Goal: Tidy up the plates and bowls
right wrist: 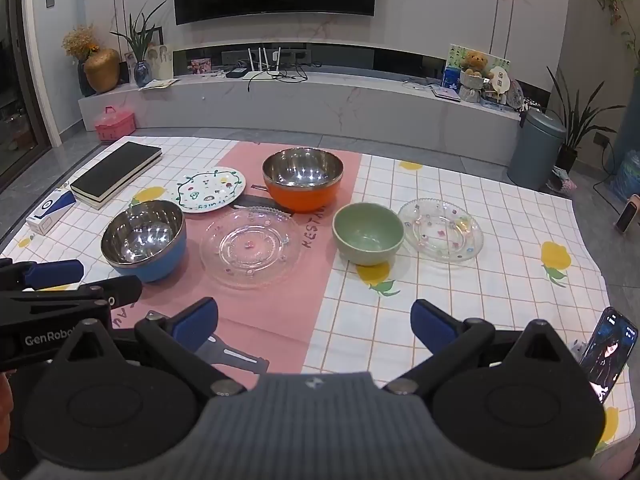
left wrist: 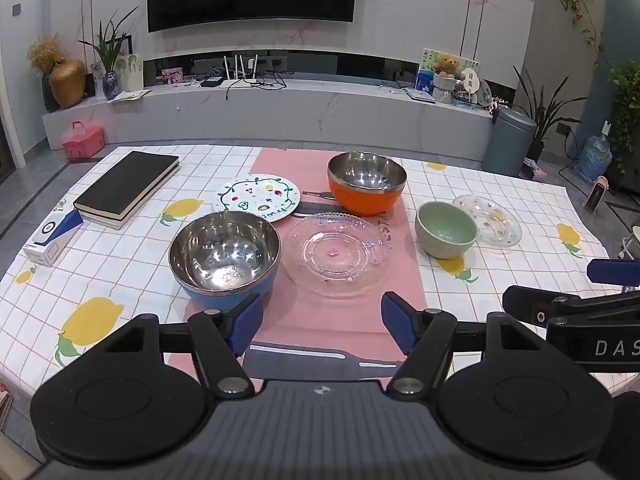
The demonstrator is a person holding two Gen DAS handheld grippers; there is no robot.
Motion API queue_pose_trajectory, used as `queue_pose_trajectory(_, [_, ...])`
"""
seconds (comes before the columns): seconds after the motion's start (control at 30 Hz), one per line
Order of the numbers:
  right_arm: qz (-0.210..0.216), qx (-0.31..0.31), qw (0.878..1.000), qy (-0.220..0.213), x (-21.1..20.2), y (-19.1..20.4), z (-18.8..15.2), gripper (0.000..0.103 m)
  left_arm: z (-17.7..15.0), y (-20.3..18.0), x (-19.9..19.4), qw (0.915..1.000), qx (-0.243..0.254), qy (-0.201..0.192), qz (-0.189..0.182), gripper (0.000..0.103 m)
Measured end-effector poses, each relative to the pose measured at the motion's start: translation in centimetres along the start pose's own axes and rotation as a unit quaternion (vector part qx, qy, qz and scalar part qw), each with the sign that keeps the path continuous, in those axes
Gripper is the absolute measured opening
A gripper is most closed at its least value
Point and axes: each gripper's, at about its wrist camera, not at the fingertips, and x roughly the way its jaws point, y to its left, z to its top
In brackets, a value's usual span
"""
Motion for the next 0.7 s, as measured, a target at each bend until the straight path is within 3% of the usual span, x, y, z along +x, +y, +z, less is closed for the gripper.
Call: queue_pose_trajectory(0.7, [0.006,0.006,1.000,0.000,-0.14,-0.11,-0.32,0.100,0.09,-0.05,-0.12,1.0000,-0.001,-0.001,0.000,0.080])
